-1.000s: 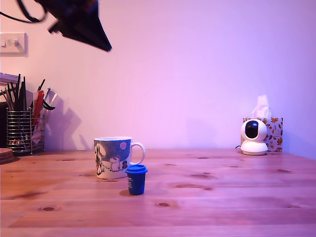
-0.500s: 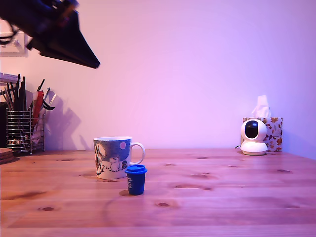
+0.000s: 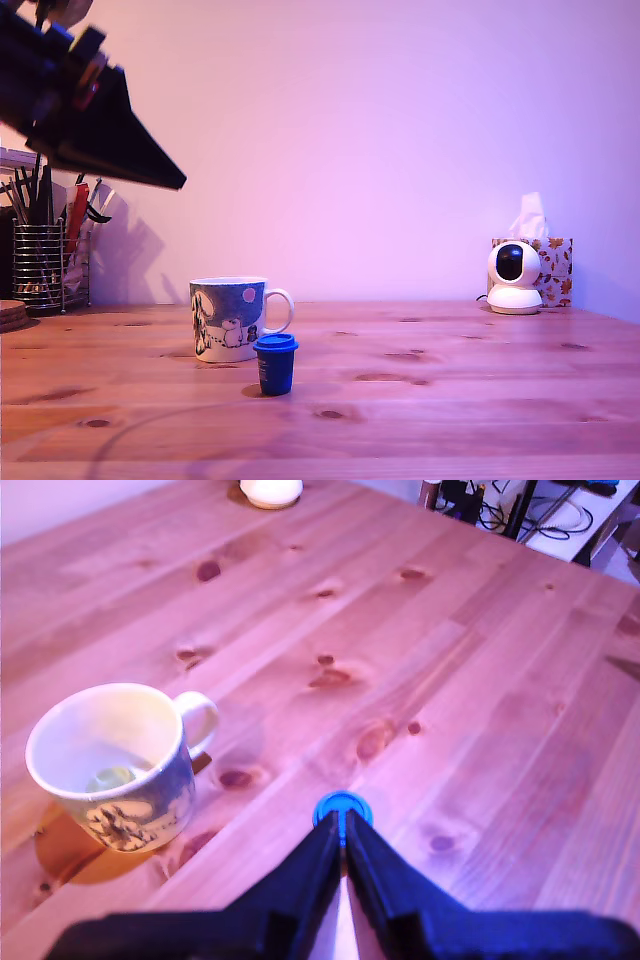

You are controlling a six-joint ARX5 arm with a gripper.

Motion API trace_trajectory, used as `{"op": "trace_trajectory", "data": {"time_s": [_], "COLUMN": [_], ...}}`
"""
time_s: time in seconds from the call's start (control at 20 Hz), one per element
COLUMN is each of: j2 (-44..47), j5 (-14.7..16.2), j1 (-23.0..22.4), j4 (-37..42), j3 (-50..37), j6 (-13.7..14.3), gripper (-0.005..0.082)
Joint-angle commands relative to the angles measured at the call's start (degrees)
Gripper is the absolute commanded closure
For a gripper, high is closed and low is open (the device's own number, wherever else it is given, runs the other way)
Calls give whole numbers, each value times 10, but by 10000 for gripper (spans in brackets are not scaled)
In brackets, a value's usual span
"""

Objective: Pick up the coffee capsules on the table and drop them inside the coffee cup

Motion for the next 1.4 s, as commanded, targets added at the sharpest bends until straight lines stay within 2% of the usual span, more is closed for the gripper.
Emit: {"op": "trace_trajectory", "data": {"time_s": [0.0,0.3,0.6,0.9,1.0,1.1,1.15,1.25,1.3,1.35], "j2": [-2,-2,0,28,44,58,66,78,82,86], "j5": [5,5,20,19,19,19,19,19,19,19], "j1": [-2,-2,-2,-2,-3,-3,-3,-4,-6,-9], "j4": [19,70,64,46,45,47,52,70,77,80], "j3": [-26,-93,-115,-115,-115,-115,-115,-115,-115,-115], "j6": [4,4,15,15,20,26,32,33,35,45], "gripper": [789,789,789,788,760,643,539,266,179,152]}}
